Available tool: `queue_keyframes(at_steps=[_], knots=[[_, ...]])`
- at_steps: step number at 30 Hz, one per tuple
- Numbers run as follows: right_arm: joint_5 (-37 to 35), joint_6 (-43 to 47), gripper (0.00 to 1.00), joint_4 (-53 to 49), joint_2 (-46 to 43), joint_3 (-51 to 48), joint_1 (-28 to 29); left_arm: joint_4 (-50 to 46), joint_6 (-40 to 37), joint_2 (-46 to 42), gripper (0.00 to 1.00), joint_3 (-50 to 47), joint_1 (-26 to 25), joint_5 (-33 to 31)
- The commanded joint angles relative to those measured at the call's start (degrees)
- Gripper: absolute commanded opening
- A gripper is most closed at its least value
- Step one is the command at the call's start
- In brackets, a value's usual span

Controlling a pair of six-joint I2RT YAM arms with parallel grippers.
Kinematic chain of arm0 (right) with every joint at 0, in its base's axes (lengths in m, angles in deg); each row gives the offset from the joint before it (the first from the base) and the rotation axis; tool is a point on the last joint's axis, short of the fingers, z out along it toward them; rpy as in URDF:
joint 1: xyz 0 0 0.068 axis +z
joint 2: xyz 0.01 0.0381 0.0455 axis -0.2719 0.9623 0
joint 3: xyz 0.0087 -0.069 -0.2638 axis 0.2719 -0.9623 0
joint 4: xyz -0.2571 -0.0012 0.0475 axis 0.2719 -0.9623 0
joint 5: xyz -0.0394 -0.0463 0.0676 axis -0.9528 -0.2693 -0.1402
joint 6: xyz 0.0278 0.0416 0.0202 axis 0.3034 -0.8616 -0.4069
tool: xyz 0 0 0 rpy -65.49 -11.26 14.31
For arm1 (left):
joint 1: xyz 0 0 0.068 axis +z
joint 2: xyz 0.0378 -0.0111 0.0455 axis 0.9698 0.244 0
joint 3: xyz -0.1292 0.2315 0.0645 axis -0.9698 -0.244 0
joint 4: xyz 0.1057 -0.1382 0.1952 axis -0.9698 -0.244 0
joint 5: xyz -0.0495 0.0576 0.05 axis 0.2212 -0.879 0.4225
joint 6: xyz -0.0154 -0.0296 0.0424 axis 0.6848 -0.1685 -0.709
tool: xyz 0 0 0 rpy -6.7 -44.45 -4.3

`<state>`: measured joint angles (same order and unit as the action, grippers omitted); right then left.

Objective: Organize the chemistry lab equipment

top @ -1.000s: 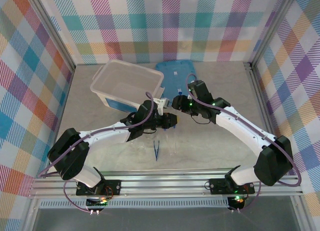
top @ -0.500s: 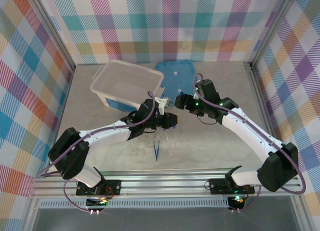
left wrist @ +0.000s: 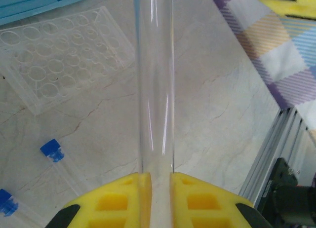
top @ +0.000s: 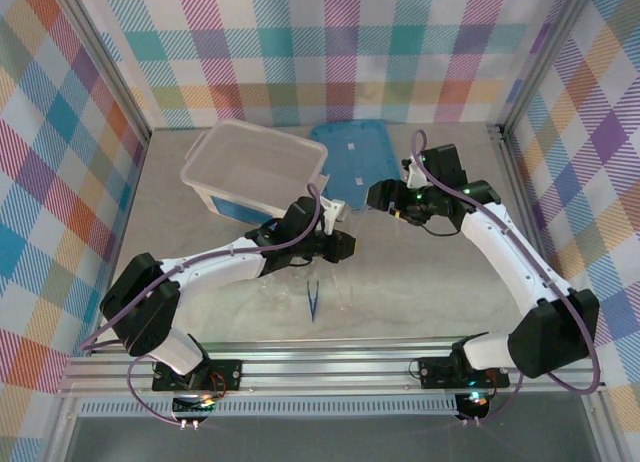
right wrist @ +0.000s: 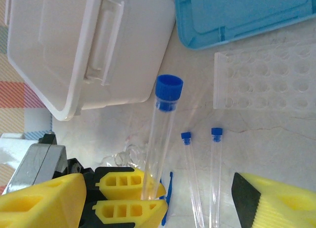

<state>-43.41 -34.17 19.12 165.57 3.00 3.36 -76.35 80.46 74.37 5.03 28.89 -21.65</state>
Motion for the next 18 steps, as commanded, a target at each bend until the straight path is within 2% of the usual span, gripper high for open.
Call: queue_keyframes(at_steps=[1, 10, 18], knots=[[7.59, 2.89, 0.75, -2.65, 1.73, 1.87, -0.68, -2.26, -4.85, -1.88, 0.00, 1.39, -1.09, -0.72], [12.66, 4.02, 0.59, -0.99, 4.73, 1.33, -2.41, -2.34, -7.72, -4.04, 0.00, -0.10, -2.15, 0.47], [16.06, 3.94, 0.49, 0.84, 6.02, 1.00, -3.49, -1.67, -8.19, -4.82, 0.00, -0.81, -2.84, 1.44]])
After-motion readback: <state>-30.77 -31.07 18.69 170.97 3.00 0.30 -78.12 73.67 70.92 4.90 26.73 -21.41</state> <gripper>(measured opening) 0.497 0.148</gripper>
